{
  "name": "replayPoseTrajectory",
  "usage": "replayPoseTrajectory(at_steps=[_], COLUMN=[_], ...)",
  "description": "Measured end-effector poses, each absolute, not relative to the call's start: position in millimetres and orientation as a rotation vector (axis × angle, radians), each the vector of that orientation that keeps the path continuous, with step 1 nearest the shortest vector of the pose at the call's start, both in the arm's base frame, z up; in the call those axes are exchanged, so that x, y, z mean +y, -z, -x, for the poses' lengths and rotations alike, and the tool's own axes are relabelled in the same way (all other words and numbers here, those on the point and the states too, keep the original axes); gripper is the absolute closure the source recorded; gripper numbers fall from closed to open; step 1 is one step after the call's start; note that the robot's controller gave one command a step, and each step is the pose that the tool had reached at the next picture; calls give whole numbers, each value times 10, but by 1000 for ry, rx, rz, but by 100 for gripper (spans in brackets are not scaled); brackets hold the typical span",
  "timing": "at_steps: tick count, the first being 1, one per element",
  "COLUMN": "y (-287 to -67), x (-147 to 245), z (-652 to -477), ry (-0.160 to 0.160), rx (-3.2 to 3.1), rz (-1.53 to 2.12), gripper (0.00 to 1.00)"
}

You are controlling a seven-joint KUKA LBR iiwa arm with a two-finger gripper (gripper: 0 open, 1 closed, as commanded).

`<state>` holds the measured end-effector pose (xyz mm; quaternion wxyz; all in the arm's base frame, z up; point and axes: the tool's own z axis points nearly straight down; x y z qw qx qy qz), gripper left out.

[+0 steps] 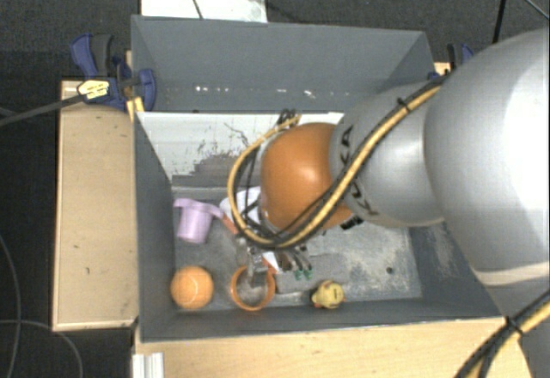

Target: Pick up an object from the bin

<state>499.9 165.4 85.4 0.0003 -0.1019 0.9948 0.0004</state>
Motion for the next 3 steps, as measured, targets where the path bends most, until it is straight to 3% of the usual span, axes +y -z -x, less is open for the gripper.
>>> replayPoseTrajectory(at_steps=[3], y=[-1049], x=[1656], z=[-5005], ry=[-2], rx=[3124], rz=[311], gripper=[100])
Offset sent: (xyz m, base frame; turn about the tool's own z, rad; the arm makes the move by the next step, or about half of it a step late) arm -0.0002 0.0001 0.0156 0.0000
